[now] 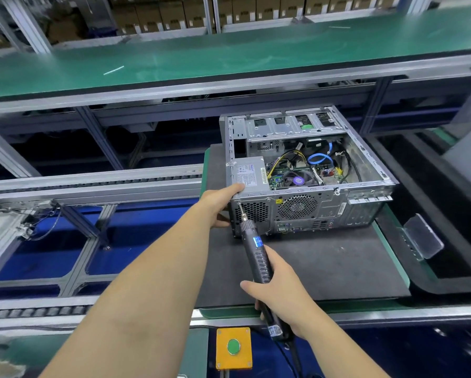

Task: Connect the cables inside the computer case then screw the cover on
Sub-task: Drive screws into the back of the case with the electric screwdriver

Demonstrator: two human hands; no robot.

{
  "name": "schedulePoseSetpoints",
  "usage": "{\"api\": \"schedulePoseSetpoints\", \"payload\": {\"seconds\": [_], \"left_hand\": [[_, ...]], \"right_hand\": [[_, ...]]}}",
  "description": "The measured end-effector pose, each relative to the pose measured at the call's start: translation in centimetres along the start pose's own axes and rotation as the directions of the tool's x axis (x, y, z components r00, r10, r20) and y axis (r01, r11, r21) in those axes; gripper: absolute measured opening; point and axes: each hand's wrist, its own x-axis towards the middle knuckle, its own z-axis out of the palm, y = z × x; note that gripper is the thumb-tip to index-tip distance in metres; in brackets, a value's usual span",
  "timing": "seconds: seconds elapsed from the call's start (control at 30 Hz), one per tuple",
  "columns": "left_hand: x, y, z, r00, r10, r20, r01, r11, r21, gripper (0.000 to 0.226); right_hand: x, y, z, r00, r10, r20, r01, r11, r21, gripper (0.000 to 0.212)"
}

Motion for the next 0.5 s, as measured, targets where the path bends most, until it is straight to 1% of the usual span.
{"api": "schedulePoseSetpoints", "payload": {"seconds": [0.23,0.37,0.5], "left_hand": [[-0.4,-0.2,0.1,0.999,0.013,-0.034,-0.013,1.000,-0.003,0.058],[-0.5,-0.1,0.2,0.999,-0.003,-0.037,0.002,1.000,-0.022,0.065],[-0.7,0.1,0.3,0.999,-0.010,-0.037,0.009,1.000,-0.014,0.063]], "right_hand": [[-0.8,-1.5,2.2,0.996,0.089,-0.024,-0.084,0.980,0.182,0.043],[-1.1,-2.5,3.5,0.992,0.120,-0.028,-0.109,0.961,0.254,0.041],[-1.1,-3.0,3.7,0.990,0.134,-0.033,-0.120,0.953,0.278,0.038]]}}
